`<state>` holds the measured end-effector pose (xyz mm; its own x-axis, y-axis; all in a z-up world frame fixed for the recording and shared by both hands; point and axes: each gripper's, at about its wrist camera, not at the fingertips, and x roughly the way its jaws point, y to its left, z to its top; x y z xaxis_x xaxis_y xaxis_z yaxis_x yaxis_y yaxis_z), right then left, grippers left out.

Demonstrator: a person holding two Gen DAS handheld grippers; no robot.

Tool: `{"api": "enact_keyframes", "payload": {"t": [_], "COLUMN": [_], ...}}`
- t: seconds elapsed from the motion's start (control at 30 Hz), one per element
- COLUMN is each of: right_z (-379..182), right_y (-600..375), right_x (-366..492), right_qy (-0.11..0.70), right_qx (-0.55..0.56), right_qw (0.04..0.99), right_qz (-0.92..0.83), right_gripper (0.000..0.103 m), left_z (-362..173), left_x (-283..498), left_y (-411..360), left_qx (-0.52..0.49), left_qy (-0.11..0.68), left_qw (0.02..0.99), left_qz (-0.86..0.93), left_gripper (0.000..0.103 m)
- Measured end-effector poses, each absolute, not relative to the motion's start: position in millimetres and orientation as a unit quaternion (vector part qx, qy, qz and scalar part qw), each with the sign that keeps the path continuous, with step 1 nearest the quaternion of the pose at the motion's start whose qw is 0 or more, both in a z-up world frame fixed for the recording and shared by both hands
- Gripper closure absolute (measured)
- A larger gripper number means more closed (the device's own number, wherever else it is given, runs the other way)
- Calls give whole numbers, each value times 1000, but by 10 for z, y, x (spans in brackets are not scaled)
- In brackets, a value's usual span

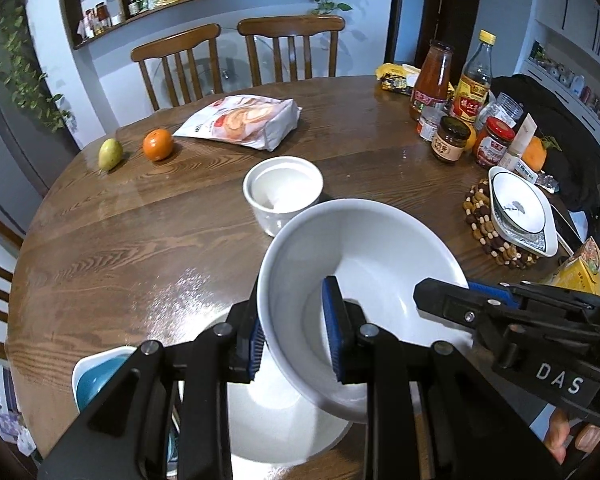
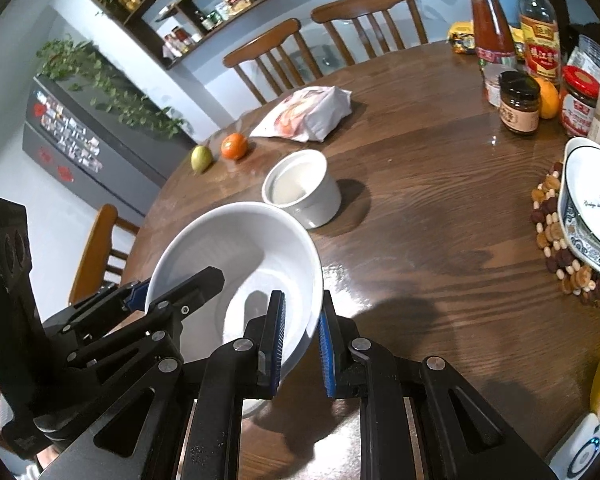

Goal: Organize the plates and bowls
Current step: 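Carry the smaller white bowl with the left tool over the large white bowl, then lower the smaller white bowl into the large white bowl with the left tool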

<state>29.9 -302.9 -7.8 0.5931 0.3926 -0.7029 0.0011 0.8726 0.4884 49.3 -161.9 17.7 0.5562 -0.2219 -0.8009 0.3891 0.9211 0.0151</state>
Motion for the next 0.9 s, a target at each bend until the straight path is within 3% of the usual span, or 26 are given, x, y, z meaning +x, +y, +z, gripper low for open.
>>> {"api": "enact_keyframes", "payload": {"t": [0.9], "right_z": [-422], "right_y": [-2465], "right_x": [407], "right_qy": [497], "right_qx": [186], "right_qw": [831], "right_qz": [167], "right_gripper": [84], "left_z": [-202], "left_x": [445], "left_y": [-1076], "left_qx": [69], "left_qy": [496], "left_qw": [857], "left_qz": [-121], "left_gripper": [80]}}
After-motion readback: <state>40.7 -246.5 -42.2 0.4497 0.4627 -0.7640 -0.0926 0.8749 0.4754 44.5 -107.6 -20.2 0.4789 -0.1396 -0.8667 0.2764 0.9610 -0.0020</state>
